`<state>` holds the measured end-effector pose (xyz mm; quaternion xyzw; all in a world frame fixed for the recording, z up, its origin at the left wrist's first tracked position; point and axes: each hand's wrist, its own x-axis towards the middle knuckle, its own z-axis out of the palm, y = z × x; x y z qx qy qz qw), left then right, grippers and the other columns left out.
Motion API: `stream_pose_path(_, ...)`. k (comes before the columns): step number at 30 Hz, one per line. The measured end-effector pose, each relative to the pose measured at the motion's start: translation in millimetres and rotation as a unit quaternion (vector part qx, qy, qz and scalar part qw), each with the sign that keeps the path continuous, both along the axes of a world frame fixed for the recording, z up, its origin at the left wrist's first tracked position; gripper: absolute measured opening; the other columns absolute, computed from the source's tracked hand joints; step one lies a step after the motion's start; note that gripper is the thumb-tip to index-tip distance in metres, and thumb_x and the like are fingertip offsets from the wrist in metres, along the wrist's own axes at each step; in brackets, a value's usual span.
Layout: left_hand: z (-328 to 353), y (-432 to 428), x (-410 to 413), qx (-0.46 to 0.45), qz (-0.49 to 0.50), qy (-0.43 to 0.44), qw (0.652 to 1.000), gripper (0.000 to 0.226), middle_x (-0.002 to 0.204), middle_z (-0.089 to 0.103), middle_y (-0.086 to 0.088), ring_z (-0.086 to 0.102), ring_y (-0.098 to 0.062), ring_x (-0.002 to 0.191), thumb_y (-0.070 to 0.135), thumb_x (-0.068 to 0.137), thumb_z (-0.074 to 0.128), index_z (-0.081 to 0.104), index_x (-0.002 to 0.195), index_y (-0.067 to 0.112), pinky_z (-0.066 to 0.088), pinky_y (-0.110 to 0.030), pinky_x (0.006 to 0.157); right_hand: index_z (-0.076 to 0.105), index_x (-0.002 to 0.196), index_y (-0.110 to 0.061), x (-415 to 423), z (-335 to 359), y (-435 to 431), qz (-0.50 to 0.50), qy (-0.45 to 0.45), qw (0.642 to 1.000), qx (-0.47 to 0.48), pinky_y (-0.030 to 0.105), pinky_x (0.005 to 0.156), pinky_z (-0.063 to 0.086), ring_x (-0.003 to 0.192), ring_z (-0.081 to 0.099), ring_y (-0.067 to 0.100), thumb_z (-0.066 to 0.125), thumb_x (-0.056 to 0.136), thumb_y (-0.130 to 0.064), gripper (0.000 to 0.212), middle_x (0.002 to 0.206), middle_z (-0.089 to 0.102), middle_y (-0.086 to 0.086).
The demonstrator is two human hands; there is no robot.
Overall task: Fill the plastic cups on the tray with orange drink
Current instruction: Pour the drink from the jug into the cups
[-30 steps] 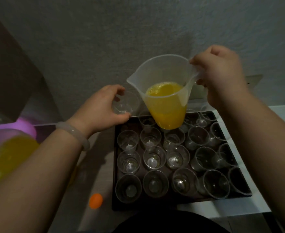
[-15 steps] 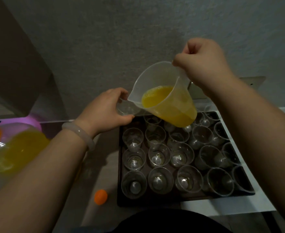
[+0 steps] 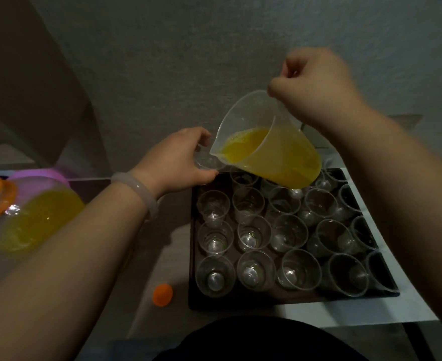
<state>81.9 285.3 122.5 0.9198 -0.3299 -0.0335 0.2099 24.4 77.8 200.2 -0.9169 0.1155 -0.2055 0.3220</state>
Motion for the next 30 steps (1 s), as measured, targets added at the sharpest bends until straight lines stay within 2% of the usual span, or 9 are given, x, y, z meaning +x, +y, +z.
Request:
stream_pose_path(4, 0.9, 1.5, -1.5, 0.018, -0.005, -0.006, 1.0, 0.064, 0.122, 0.056, 0.002, 0.053, -0.014, 0.112, 0.035, 0.071, 0.077, 0.051, 0.126, 0.017, 0.039, -0.021, 0.088, 0.041, 0.061, -0.017, 1.4, -0.7, 8.2, 0.007, 0.005, 0.999, -0.053, 0.027, 0.053, 0.032, 0.056, 0.04, 0.01, 0.057, 0.08, -0.019, 0.025, 0.059, 0.041, -0.004)
stream_pose_path(9, 0.2, 4.0, -0.2, 0.035, -0.006, -0.006, 0.999, 0.068, 0.126, 0.055, 0.001, 0.052, -0.015, 0.114, 0.037, 0.071, 0.077, 0.049, 0.129, 0.017, 0.042, -0.027, 0.094, 0.054, 0.074, -0.011, 2.1, -0.6, 12.1, 0.014, 0.007, 0.995, -0.101, 0.03, 0.054, 0.03, 0.071, 0.047, 0.018, 0.056, 0.081, -0.022, 0.012, 0.063, 0.043, -0.006)
stream_pose_path(12, 0.4, 4.1, 0.3, 0.037, -0.004, -0.005, 0.999, 0.068, 0.126, 0.054, 0.001, 0.052, -0.015, 0.115, 0.038, 0.071, 0.076, 0.048, 0.13, 0.018, 0.042, -0.027, 0.094, 0.055, 0.076, -0.012, 3.1, 0.3, 12.5, 0.019, 0.01, 0.994, -0.109, 0.029, 0.053, 0.031, 0.072, 0.048, 0.019, 0.056, 0.082, -0.022, 0.012, 0.064, 0.044, -0.006)
stream_pose_path(16, 0.4, 1.9, 0.8, 0.039, -0.005, -0.01, 0.999, 0.066, 0.126, 0.054, 0.0, 0.052, -0.017, 0.115, 0.036, 0.072, 0.077, 0.049, 0.128, 0.016, 0.04, -0.026, 0.092, 0.057, 0.079, -0.012, 3.8, 0.6, 13.9, 0.021, 0.01, 0.993, -0.118, 0.03, 0.06, 0.035, 0.076, 0.05, 0.019, 0.056, 0.082, -0.022, 0.011, 0.066, 0.045, -0.006)
stream_pose_path(21, -1.1, 0.2, 3.5, 0.04, -0.006, -0.008, 0.999, 0.069, 0.128, 0.054, -0.001, 0.052, -0.017, 0.116, 0.037, 0.071, 0.077, 0.048, 0.13, 0.016, 0.041, -0.028, 0.094, 0.055, 0.078, -0.013, 6.2, 2.6, 14.9, 0.023, 0.017, 0.991, -0.13, 0.03, 0.056, 0.028, 0.076, 0.048, 0.019, 0.056, 0.083, -0.023, 0.011, 0.066, 0.044, -0.008)
stream_pose_path(27, -2.5, 1.8, 4.7, 0.042, -0.004, -0.008, 0.999, 0.069, 0.129, 0.054, -0.002, 0.052, -0.018, 0.116, 0.036, 0.072, 0.077, 0.047, 0.131, 0.016, 0.041, -0.028, 0.094, 0.053, 0.076, -0.014, 7.3, 3.6, 15.5, 0.025, 0.015, 0.99, -0.141, 0.028, 0.062, 0.029, 0.077, 0.049, 0.02, 0.055, 0.082, -0.022, 0.011, 0.065, 0.044, -0.005)
stream_pose_path(30, -3.7, 3.0, 5.3, 0.046, -0.004, -0.006, 0.999, 0.07, 0.129, 0.053, -0.001, 0.051, -0.018, 0.117, 0.036, 0.072, 0.076, 0.047, 0.132, 0.016, 0.041, -0.029, 0.094, 0.053, 0.075, -0.016, 8.0, 3.3, 15.6, 0.026, 0.011, 0.989, -0.146, 0.029, 0.056, 0.027, 0.077, 0.048, 0.019, 0.055, 0.082, -0.023, 0.011, 0.067, 0.046, -0.004)
